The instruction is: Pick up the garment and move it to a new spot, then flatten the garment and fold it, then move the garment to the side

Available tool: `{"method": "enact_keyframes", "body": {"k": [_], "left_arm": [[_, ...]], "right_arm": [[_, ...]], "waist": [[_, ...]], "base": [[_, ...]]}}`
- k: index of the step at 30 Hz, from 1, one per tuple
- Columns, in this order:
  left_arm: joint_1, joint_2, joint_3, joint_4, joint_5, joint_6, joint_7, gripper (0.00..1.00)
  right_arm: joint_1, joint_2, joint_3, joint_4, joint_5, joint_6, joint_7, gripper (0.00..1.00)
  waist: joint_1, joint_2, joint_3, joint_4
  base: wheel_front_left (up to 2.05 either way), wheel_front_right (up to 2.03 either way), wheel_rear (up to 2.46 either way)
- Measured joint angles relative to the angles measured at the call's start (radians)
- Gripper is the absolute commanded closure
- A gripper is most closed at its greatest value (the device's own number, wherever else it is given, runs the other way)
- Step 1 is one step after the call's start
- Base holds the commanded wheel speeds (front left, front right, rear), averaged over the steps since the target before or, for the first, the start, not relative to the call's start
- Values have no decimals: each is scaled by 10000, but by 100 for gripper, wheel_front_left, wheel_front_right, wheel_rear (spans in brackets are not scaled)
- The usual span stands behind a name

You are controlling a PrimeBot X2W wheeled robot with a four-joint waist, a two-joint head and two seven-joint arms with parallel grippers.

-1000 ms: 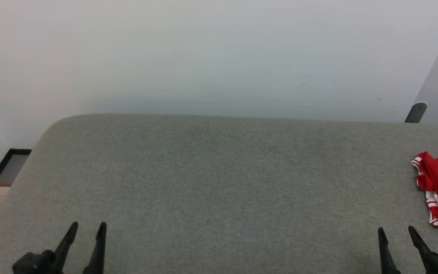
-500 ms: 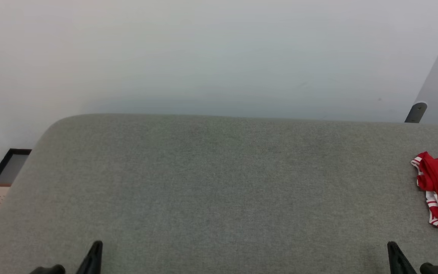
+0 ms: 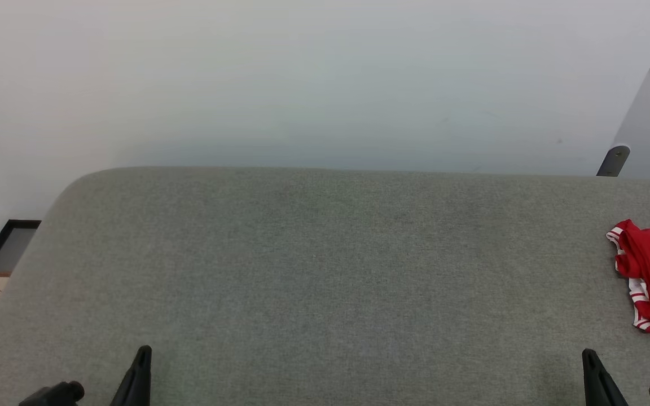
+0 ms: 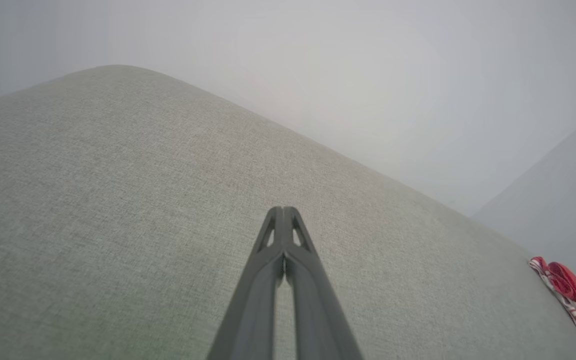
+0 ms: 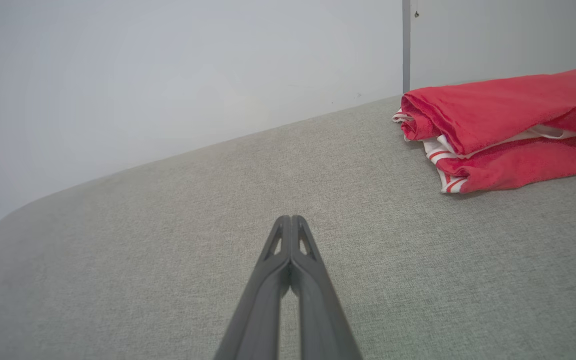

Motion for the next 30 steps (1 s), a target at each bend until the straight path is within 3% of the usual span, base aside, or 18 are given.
{"method": "enact_keyframes", "body": {"k": [30], "left_arm": [[-668, -796, 583, -113, -3476, 0, 1158, 100]], "right_arm": [[-682, 23, 44, -146, 4909, -2, 1070, 100]], "waist": [[0, 0, 210, -219]], "base": [[0, 0, 0]]}}
